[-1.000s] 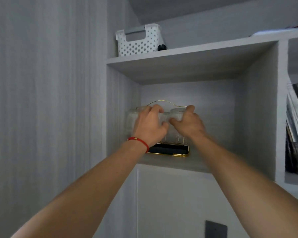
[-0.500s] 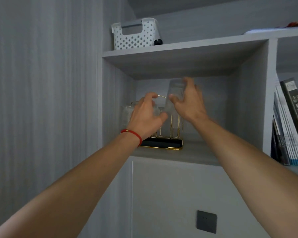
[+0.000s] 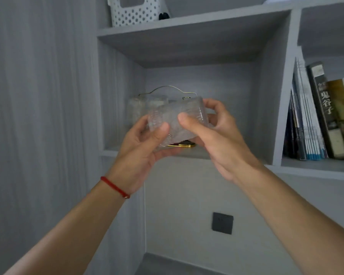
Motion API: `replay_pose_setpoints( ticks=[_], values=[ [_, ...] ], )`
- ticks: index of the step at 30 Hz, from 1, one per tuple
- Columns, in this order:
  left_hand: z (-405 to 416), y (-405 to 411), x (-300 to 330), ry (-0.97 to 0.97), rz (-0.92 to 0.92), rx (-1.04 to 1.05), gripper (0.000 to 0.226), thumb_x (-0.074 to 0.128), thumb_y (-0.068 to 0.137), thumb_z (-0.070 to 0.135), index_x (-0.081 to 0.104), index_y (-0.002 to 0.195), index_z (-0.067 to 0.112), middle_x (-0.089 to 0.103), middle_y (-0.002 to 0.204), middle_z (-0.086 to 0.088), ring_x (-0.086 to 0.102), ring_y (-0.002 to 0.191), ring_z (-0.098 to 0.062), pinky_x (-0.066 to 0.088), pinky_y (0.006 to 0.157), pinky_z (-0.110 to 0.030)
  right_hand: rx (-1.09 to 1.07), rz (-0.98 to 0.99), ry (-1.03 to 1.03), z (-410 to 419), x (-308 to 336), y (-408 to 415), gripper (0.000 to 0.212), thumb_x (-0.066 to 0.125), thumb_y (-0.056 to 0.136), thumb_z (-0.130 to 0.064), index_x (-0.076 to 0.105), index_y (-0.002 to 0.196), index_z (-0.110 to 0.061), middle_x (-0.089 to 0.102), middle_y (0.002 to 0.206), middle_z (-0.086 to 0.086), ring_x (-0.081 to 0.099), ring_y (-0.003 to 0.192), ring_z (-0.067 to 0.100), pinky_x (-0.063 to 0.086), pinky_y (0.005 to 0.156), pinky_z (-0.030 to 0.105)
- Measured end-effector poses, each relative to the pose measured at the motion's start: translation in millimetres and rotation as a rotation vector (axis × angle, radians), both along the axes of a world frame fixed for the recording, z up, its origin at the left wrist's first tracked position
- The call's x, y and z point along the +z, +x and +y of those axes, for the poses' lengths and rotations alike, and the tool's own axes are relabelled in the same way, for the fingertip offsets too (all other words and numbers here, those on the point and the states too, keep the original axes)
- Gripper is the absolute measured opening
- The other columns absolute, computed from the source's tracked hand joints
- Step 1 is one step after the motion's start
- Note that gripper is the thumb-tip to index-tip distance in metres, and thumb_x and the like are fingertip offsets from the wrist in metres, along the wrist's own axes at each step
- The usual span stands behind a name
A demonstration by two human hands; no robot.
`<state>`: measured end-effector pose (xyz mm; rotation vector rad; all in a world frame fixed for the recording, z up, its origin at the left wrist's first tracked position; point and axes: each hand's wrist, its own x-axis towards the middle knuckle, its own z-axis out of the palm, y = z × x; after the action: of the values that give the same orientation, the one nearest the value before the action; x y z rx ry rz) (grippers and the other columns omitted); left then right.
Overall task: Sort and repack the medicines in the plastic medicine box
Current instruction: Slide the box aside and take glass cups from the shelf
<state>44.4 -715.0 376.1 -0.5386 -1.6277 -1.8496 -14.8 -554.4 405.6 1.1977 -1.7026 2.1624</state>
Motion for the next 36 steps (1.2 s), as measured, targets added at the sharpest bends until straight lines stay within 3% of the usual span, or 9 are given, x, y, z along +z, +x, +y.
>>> replay_pose_setpoints(
  ticks=[4, 9, 14, 19, 22, 26, 29, 31, 36],
  values=[
    [-3, 28, -41, -0.103, -0.022, 0.088, 0.076, 0.077, 0.081, 0.037, 0.046, 0.144, 0.009, 0.056, 0.139, -0.023, 0.054, 0.129, -0.044, 0.047, 0.100, -0.064, -0.015, 0.104, 0.319, 23, -53, 8, 0.068, 0.086, 0.064, -0.055, 0.059, 0.121, -0.029, 0.074, 0.112, -0.004, 0.073, 0.104, 0.015, 0.058, 0.095, 0.045],
    [5, 53, -110, -0.357, -0.237, 0.183, 0.085, 0.087, 0.071, 0.026, 0.045, 0.145, 0.029, 0.064, 0.128, -0.010, 0.063, 0.119, -0.029, 0.055, 0.095, -0.047, 0.106, 0.141, 0.708, 41, -137, 17, 0.082, 0.087, 0.070, -0.054, 0.042, 0.138, -0.043, 0.065, 0.126, -0.015, 0.064, 0.114, 0.003, 0.054, 0.100, 0.033],
    [14, 62, -208, -0.432, -0.506, 0.192, 0.094, 0.092, 0.067, 0.019, 0.042, 0.145, 0.036, 0.066, 0.126, 0.004, 0.062, 0.122, -0.016, 0.053, 0.101, -0.044, 0.138, -0.016, 0.789, 40, -241, 28, 0.093, 0.091, 0.071, -0.043, 0.035, 0.145, -0.040, 0.064, 0.129, -0.020, 0.062, 0.114, -0.007, 0.050, 0.095, 0.015],
    [17, 80, -300, -0.387, -0.729, 0.147, 0.095, 0.091, 0.064, 0.027, 0.042, 0.144, 0.035, 0.061, 0.134, 0.006, 0.060, 0.124, -0.015, 0.052, 0.102, -0.043, 0.119, -0.182, 0.844, 35, -341, 41, 0.086, 0.098, 0.063, -0.027, 0.046, 0.131, -0.029, 0.071, 0.115, -0.013, 0.069, 0.100, -0.003, 0.055, 0.085, 0.018],
    [16, 95, -349, -0.405, -0.879, 0.150, 0.093, 0.089, 0.063, 0.040, 0.039, 0.141, 0.041, 0.054, 0.137, 0.011, 0.057, 0.123, -0.009, 0.052, 0.099, -0.030, 0.097, -0.268, 0.880, 38, -396, 54, 0.085, 0.098, 0.062, -0.020, 0.043, 0.127, -0.023, 0.066, 0.112, -0.014, 0.067, 0.097, 0.003, 0.051, 0.079, 0.012],
    [2, 124, -420, -0.748, -1.085, 0.269, 0.086, 0.080, 0.078, 0.034, 0.035, 0.151, 0.030, 0.043, 0.151, 0.006, 0.043, 0.137, -0.011, 0.029, 0.108, -0.014, 0.067, -0.336, 0.979, 51, -466, 79, 0.093, 0.094, 0.059, -0.026, 0.041, 0.135, -0.029, 0.063, 0.124, -0.008, 0.064, 0.113, 0.006, 0.051, 0.090, 0.017],
    [-4, 148, -470, -0.927, -1.232, 0.315, 0.081, 0.070, 0.074, 0.040, 0.041, 0.149, 0.031, 0.040, 0.157, 0.002, 0.034, 0.145, -0.018, 0.023, 0.119, -0.026, 0.019, -0.370, 1.038, 62, -510, 98, 0.093, 0.085, 0.056, -0.039, 0.044, 0.140, -0.029, 0.061, 0.132, -0.007, 0.062, 0.122, 0.012, 0.051, 0.102, 0.032],
    [-5, 160, -494, -1.000, -1.289, 0.338, 0.082, 0.060, 0.066, 0.048, 0.044, 0.145, 0.038, 0.036, 0.159, 0.002, 0.029, 0.147, -0.022, 0.023, 0.120, -0.038, -0.005, -0.370, 1.083, 65, -529, 111, 0.088, 0.081, 0.060, -0.038, 0.043, 0.139, -0.029, 0.060, 0.133, -0.007, 0.060, 0.122, 0.012, 0.050, 0.102, 0.031],
    [-5, 173, -521, -1.148, -1.245, 0.377, 0.075, 0.062, 0.072, 0.044, 0.046, 0.145, 0.036, 0.028, 0.162, 0.000, 0.019, 0.150, -0.026, 0.021, 0.119, -0.048, -0.049, -0.404, 1.095, 56, -556, 132, 0.088, 0.079, 0.062, -0.034, 0.042, 0.141, -0.025, 0.057, 0.136, -0.004, 0.059, 0.126, 0.013, 0.048, 0.106, 0.032]
  ],
)
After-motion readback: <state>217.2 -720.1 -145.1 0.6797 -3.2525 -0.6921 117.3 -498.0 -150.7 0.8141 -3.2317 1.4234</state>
